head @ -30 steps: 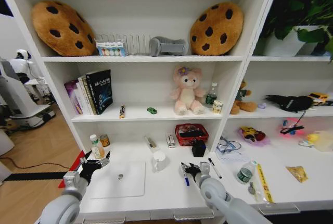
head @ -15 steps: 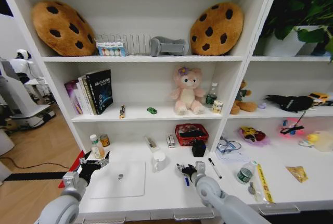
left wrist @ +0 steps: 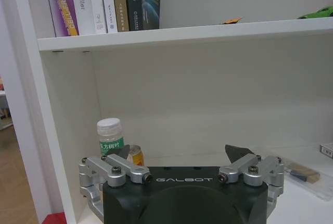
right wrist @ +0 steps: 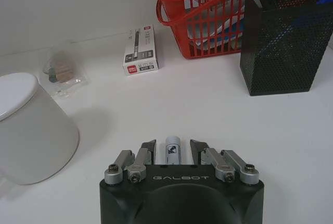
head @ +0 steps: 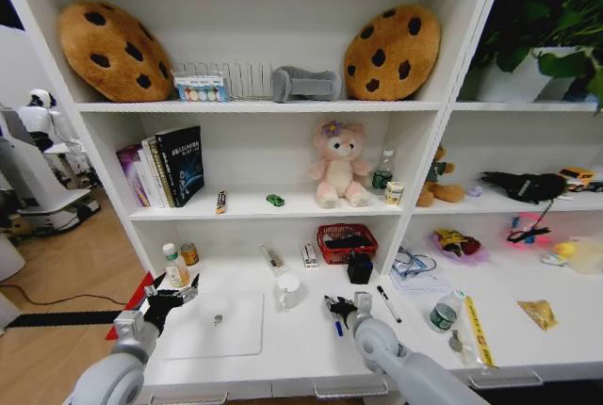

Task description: Organize the objects on the table.

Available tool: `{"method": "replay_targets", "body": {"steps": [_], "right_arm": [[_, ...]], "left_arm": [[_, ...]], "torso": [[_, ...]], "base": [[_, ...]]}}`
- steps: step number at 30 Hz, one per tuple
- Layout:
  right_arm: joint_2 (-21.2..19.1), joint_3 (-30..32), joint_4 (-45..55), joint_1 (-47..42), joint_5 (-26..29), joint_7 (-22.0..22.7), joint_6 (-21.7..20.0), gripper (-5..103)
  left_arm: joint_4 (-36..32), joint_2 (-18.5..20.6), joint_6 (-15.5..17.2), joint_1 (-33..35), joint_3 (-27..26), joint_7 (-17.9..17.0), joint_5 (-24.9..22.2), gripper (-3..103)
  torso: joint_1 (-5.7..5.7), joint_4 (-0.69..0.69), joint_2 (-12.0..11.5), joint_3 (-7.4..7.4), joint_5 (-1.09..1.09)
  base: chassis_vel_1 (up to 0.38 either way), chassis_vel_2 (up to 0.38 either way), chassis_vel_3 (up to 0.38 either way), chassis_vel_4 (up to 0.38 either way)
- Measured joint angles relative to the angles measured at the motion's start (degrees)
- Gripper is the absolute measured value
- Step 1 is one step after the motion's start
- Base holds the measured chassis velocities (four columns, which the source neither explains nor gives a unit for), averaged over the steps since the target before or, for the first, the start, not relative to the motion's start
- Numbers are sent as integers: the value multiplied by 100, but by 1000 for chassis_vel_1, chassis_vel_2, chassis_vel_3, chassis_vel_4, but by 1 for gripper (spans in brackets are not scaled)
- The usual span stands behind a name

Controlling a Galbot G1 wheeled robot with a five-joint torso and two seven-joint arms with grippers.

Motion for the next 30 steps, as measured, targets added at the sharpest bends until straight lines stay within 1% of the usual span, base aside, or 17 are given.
{"method": "replay_targets", "body": {"steps": [1, 2, 4, 7, 8, 9, 10, 19, 20, 21, 22, 23, 29, 30], "right_arm": [[-8, 1, 26, -27, 9, 6, -9, 37], [-11, 4, 35, -48, 10, 12, -13, 33], [-11, 4, 33, -54, 9, 13, -14, 33], [-7, 5, 6, -52, 5, 16, -14, 20], [-7, 5, 6, -52, 5, 16, -14, 20], [-7, 6, 3, -46, 6, 13, -14, 14], [-9, 9, -2, -44, 8, 9, -14, 12], [-38, 62, -8, -51, 1, -16, -13, 12], [-58, 127, -8, -87, -197, -119, -11, 12], [-58, 127, -8, -87, -197, -119, -11, 12], [-85, 233, 22, -127, -544, -296, 56, 12], [-100, 308, 75, -144, -692, -357, 90, 12], [-181, 550, 296, -185, -916, -476, 196, 12], [-207, 601, 314, -191, -1028, -548, 275, 12]], "left_arm": [[3, 0, 0, -8, 0, 0, -2, 100], [6, -1, -1, -12, 0, 0, -3, 100], [8, -4, -2, -13, 1, 0, -4, 100], [18, -13, -12, -13, 4, 0, -4, 100], [18, -13, -12, -13, 4, 0, -4, 100], [21, -13, -14, -13, 3, 0, -4, 100], [25, -13, -16, -18, 2, 0, -4, 100], [40, -12, -16, -55, 16, 0, -11, 100], [40, -13, -16, -55, 19, 0, -11, 100], [40, -13, -16, -55, 19, 0, -11, 100], [40, -14, -16, -52, 19, 0, -11, 100], [42, -15, -16, -51, 19, 0, -11, 100], [45, -15, -16, -60, 24, 0, -11, 100], [45, -15, -15, -67, 26, -1, -11, 100]], "torso": [[0, 0, 0, 0, 0], [0, -2, 0, 0, 0], [0, -2, 0, 0, 0], [-1, -2, 0, 0, 0], [-1, -2, 0, 0, 0], [-2, -1, 0, 0, 1], [-1, 0, 0, 0, 0], [-1, 1, -1, 1, 2], [-1, -1, -1, 2, 3], [-1, -1, -1, 2, 3], [0, -4, -2, 2, 3], [0, -3, -2, 2, 2], [0, -1, -2, 2, 2], [0, -1, -2, 2, 1]], "base": [[0, 0, 0, 0], [0, 0, 0, 0], [0, 0, 0, 0], [0, 0, 0, 0], [0, 0, 0, 0], [0, 0, 0, 0], [0, 0, 0, 0], [0, 0, 0, 0], [0, 0, 0, 0], [0, 0, 0, 0], [0, 0, 0, 0], [0, 0, 0, 0], [0, 0, 0, 0], [0, 0, 0, 0]]}}
